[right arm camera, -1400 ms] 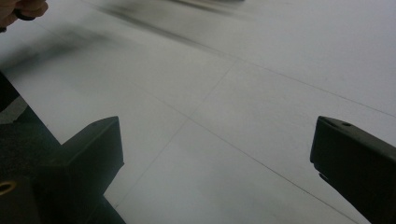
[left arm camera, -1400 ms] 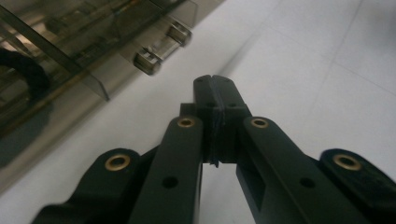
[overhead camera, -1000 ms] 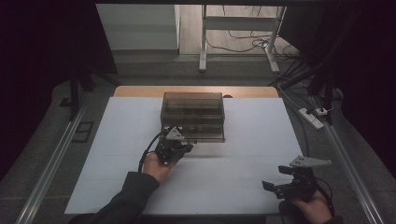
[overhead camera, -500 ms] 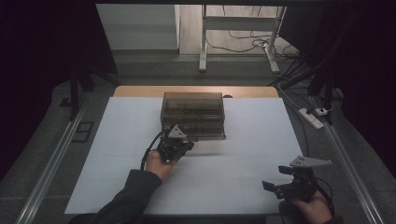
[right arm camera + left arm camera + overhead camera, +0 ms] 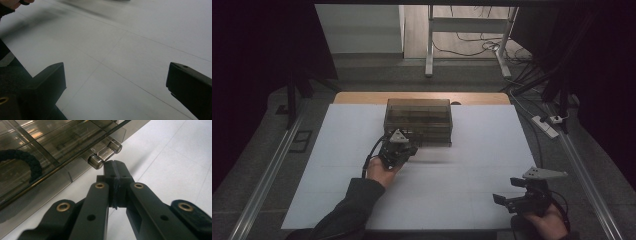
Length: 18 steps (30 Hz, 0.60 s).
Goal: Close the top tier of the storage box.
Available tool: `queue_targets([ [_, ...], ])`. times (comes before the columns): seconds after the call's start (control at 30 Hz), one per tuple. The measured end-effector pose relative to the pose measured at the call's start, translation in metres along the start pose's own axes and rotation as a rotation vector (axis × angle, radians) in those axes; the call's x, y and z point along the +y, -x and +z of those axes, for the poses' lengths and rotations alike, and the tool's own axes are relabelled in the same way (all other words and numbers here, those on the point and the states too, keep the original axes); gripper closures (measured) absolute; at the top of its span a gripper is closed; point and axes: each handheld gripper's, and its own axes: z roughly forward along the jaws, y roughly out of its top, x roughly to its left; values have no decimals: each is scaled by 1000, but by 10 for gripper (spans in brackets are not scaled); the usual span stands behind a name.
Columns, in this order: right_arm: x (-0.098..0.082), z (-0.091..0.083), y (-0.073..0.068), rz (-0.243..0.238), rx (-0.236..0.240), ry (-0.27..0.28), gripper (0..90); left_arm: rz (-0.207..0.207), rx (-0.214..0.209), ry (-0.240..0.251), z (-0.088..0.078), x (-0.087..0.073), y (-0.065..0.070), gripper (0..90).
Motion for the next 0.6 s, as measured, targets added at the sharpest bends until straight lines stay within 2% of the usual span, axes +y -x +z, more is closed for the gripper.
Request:
queue_targets([
  [0.6, 0, 0, 1, 6, 2, -1, 26, 18, 20, -14, 10, 9, -10, 887],
])
